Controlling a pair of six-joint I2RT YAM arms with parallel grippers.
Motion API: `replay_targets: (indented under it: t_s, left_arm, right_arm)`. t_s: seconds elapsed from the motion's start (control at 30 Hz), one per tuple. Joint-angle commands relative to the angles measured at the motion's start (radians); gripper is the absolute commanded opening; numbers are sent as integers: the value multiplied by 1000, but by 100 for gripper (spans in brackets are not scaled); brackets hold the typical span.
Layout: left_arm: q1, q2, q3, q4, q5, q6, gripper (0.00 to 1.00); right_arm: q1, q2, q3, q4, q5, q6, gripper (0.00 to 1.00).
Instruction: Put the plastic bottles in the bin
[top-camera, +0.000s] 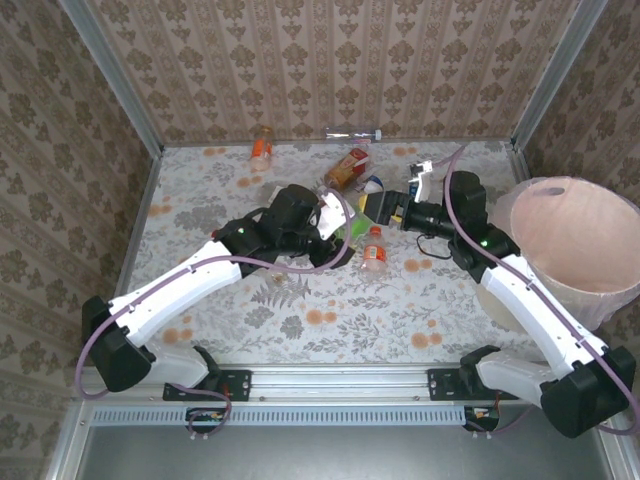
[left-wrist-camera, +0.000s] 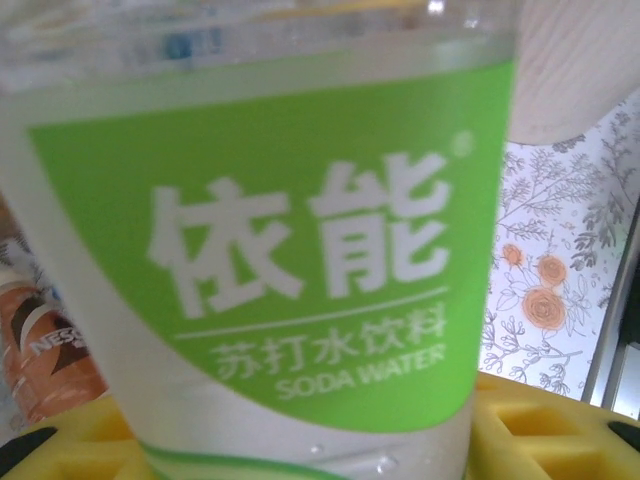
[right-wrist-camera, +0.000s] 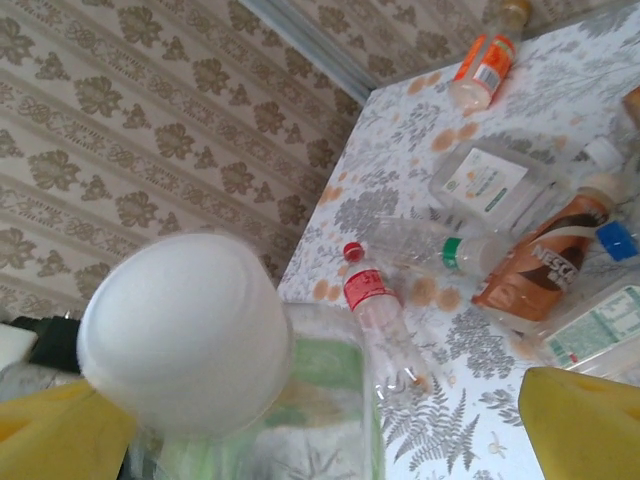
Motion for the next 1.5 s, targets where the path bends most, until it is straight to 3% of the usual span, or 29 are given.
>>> replay_targets:
  t_s: [0.0, 0.1, 0.2, 0.4, 0.57, 0.67, 0.73, 0.8, 0.83, 0.97, 1.1, 1.2, 1.47]
  left_arm:
    - [-17, 14, 51, 52, 65, 51, 52]
    - [-19, 29, 70, 48, 72, 46, 51]
    - [-20, 41, 82, 53, 84, 44, 51]
    - [-15, 45, 85, 60, 84, 38, 52]
    - [-6, 41, 95, 59, 90, 27, 57]
    - [-2, 33, 98, 63, 91, 17, 64]
    - [8, 24, 89, 69, 89, 6, 78]
    - [23, 2, 71, 83, 90, -23, 100]
    - [37, -17, 51, 105, 103, -40, 100]
    - [110, -121, -80, 258, 74, -161, 100]
    - [188, -190, -188, 322, -192, -317, 100]
    - [262, -211, -236, 300, -290, -441, 100]
    - [428, -225, -302, 173, -380, -695, 100]
  right_arm:
    - [1, 24, 33, -30, -102, 20, 95]
    - [1, 31, 28, -16, -130, 26, 86]
    - [1, 34, 19, 21, -179, 46, 84]
    - [-16, 12, 40, -47, -125, 20, 61]
    - [-32, -6, 49, -35, -94, 23, 51]
    - [-45, -18, 53, -14, -74, 26, 48]
    - [-68, -31, 61, -13, -52, 21, 47]
    - [-123, -48, 103, -65, -30, -12, 46]
    - [-162, -62, 139, -111, -17, -44, 46]
    - [-289, -111, 313, -345, 212, -247, 47]
    - [-356, -106, 461, -538, 577, -436, 48]
    - [-416, -103, 520, -618, 766, -499, 48]
    - [-601, -76, 602, -804, 911, -540, 48]
